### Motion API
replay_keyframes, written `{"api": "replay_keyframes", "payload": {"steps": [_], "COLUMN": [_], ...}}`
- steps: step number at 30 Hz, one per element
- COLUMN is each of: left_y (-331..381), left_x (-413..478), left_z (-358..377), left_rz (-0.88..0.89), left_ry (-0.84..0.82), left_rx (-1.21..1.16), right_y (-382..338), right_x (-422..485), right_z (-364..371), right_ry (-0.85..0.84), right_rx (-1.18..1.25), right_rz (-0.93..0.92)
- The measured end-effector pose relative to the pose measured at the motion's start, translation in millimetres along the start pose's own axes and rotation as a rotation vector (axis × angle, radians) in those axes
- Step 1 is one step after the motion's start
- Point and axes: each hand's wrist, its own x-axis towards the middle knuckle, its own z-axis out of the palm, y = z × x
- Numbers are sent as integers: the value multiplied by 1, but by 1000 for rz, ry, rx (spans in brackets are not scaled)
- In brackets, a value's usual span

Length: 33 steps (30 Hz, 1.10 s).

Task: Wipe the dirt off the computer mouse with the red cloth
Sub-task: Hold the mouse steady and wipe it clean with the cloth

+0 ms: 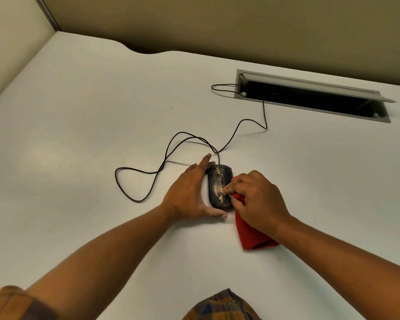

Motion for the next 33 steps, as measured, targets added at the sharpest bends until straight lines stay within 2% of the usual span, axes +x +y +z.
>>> {"api": "replay_keyframes", "payload": {"steps": [4, 9, 17, 23, 28, 33], "left_y": [-13, -14, -15, -18, -18, -17], "left_x": [2, 3, 3, 3, 3, 3], "left_z": [-13, -8, -7, -5, -5, -6], "left_rz": [42, 35, 29, 35, 38, 35], "left_ry": [-103, -66, -37, -26, -26, -28], "left_rx": [-116, -161, -155, -153, -154, -151], "right_y": [-3, -5, -4, -6, -10, -15], "right_x": [-3, -5, -11, -16, -3, -6], "right_z": [2, 5, 1, -2, -2, 0], "right_ry": [17, 31, 79, 29, 67, 20], "right_rx": [-9, -39, -85, -129, -136, -160], "right_rz": [35, 44, -68, -173, -155, -189]}}
